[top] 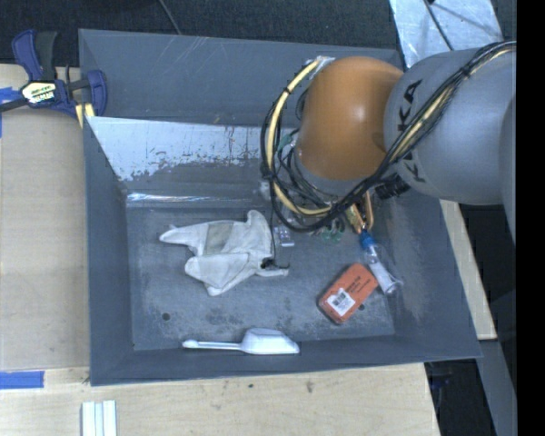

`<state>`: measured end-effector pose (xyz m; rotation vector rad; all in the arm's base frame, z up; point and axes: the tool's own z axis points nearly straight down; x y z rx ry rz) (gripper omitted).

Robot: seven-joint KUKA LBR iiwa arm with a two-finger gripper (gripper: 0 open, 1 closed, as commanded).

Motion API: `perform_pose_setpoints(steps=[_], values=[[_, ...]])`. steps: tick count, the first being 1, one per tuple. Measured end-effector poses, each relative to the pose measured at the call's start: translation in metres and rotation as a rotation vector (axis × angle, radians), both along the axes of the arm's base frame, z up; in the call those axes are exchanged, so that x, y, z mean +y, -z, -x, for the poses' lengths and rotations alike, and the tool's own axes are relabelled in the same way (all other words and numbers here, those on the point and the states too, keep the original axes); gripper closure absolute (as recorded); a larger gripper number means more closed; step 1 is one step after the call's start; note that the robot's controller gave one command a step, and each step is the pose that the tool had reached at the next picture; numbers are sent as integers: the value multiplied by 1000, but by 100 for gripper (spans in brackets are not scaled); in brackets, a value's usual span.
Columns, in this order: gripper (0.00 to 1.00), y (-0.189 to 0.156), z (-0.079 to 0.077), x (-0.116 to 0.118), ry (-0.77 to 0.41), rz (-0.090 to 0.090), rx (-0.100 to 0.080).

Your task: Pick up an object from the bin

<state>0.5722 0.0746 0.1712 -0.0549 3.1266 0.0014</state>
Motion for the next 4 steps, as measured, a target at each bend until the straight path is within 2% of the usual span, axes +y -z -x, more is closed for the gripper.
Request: perform_pose_setpoints(steps=[1, 2, 3, 4], values=[[0, 64, 0, 1, -69, 1, 7], [100, 92, 0, 1, -98, 1, 9], [100, 92, 0, 1, -98, 1, 9], [100, -91, -36, -18, -132, 3, 2]])
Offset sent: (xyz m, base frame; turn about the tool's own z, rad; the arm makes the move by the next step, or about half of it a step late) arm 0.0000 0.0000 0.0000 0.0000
